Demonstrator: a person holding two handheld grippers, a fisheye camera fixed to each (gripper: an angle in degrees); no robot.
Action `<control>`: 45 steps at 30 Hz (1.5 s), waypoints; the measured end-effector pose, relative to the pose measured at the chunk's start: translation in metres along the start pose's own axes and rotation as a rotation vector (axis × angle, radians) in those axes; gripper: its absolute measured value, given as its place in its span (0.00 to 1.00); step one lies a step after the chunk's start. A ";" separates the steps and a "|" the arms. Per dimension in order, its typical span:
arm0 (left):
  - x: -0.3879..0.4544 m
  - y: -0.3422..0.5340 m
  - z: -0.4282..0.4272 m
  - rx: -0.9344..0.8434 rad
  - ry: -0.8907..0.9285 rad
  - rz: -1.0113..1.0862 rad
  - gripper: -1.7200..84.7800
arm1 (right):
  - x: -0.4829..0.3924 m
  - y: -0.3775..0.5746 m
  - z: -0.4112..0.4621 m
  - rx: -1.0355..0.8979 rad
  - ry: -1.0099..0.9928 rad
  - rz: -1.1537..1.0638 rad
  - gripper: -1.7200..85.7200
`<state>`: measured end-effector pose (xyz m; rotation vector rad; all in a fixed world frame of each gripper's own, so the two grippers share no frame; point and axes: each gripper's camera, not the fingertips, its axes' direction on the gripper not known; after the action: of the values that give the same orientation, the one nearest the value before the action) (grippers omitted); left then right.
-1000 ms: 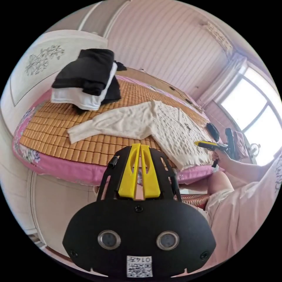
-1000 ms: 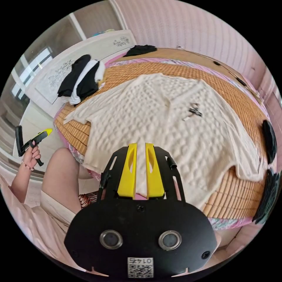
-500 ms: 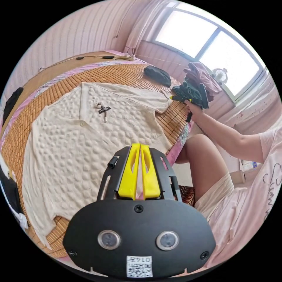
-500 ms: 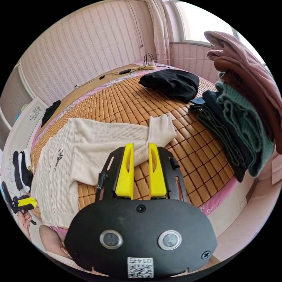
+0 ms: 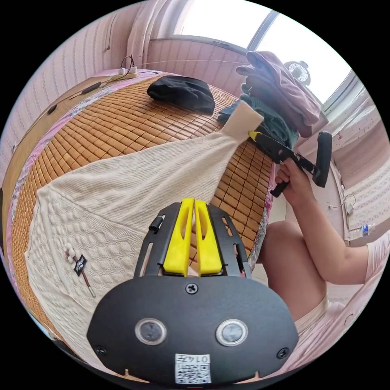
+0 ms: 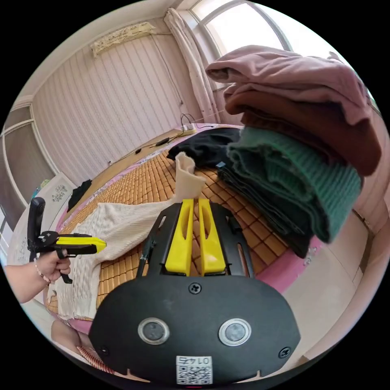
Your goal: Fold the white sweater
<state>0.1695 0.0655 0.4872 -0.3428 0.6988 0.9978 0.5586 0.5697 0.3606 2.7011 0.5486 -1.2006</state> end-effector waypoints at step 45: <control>0.130 -0.214 0.294 -0.177 -0.095 0.331 0.01 | 0.108 -0.095 0.064 -0.304 0.084 -0.146 0.02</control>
<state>0.5091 0.2053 0.6059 -0.3376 0.5922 1.3867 0.5448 0.6699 0.2402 2.4951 0.8764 -0.9471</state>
